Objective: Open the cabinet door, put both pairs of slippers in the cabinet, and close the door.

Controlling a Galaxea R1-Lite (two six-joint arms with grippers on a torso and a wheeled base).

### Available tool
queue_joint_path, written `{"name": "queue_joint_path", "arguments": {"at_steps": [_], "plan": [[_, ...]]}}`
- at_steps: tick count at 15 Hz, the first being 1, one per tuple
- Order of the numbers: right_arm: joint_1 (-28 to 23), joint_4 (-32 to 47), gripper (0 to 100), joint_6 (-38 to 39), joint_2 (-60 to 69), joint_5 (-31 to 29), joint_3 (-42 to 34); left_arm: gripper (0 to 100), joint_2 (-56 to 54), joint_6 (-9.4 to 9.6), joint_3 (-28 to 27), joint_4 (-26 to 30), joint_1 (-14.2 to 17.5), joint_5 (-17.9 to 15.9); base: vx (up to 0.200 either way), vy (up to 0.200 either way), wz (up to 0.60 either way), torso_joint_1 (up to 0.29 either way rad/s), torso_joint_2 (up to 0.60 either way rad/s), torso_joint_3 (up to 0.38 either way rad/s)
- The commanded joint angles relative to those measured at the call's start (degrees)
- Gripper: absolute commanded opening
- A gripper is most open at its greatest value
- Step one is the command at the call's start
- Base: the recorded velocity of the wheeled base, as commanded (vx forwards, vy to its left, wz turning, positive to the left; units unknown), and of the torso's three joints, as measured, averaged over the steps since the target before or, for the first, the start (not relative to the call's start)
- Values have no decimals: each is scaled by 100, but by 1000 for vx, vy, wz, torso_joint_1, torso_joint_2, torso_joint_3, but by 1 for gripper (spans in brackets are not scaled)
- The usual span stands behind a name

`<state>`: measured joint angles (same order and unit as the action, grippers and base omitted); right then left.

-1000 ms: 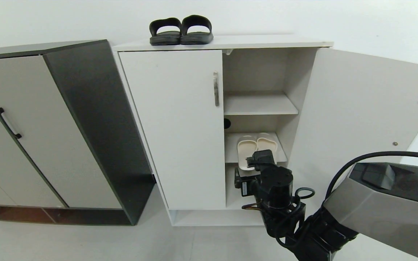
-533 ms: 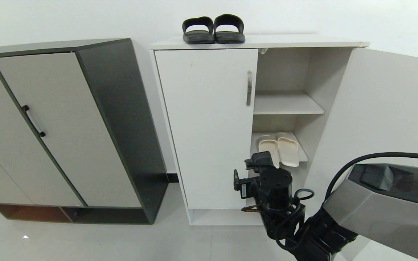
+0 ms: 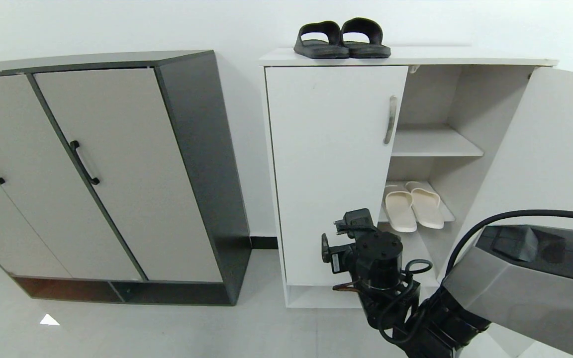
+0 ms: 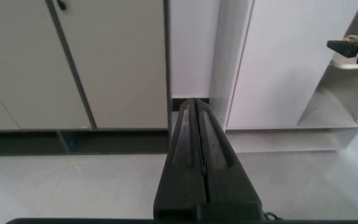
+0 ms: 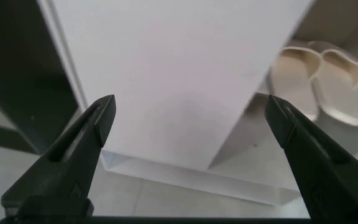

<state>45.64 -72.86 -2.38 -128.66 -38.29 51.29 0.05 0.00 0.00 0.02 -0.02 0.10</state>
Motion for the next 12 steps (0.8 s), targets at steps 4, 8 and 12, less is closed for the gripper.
{"name": "queue_joint_path", "arguments": {"at_steps": [4, 8, 12], "plan": [[-3, 0, 100, 0, -28, -3, -5, 0, 4, 0, 0, -2, 2, 8, 0, 0, 0, 0, 0, 0], [-3, 0, 100, 0, -28, -3, -22, 0, 4, -9, 0, -2, 2, 8, 0, 0, 0, 0, 0, 0], [-3, 0, 100, 0, -45, -3, -22, 0, 4, -9, 0, -2, 2, 8, 0, 0, 0, 0, 0, 0]]}}
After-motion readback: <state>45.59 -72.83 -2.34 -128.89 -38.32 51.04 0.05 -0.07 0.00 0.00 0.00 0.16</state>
